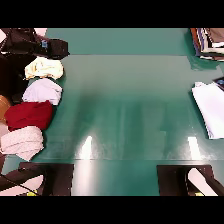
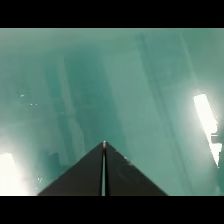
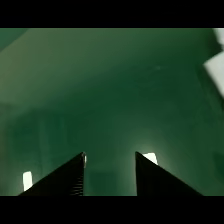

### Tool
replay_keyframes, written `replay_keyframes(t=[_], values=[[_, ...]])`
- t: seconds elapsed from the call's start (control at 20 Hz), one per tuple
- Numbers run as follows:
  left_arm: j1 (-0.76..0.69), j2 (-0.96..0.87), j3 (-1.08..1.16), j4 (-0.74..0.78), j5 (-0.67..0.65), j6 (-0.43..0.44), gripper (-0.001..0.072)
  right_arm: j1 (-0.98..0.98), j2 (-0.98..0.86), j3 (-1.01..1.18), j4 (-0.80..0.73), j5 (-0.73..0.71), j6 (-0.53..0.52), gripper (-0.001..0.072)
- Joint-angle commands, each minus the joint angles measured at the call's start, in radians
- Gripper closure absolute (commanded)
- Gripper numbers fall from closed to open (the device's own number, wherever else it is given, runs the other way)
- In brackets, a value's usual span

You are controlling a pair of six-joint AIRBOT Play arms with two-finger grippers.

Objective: Fold the shirts.

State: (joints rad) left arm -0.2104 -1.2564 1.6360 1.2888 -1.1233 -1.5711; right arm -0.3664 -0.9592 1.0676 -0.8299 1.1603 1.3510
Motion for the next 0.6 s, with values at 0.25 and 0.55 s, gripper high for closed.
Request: replay_keyframes(t=[0.25,0.55], values=[[0.0,0.001,0.0,-0.003,0.047,0.0,0.0685,0.468,-0.057,0.042,0.014,-0.058,-0.006,0.0699],[0.0,0.001,0.0,-0.003,0.047,0.0,0.0685,0.475,-0.069,0.042,0.015,-0.058,-0.006,0.0699]])
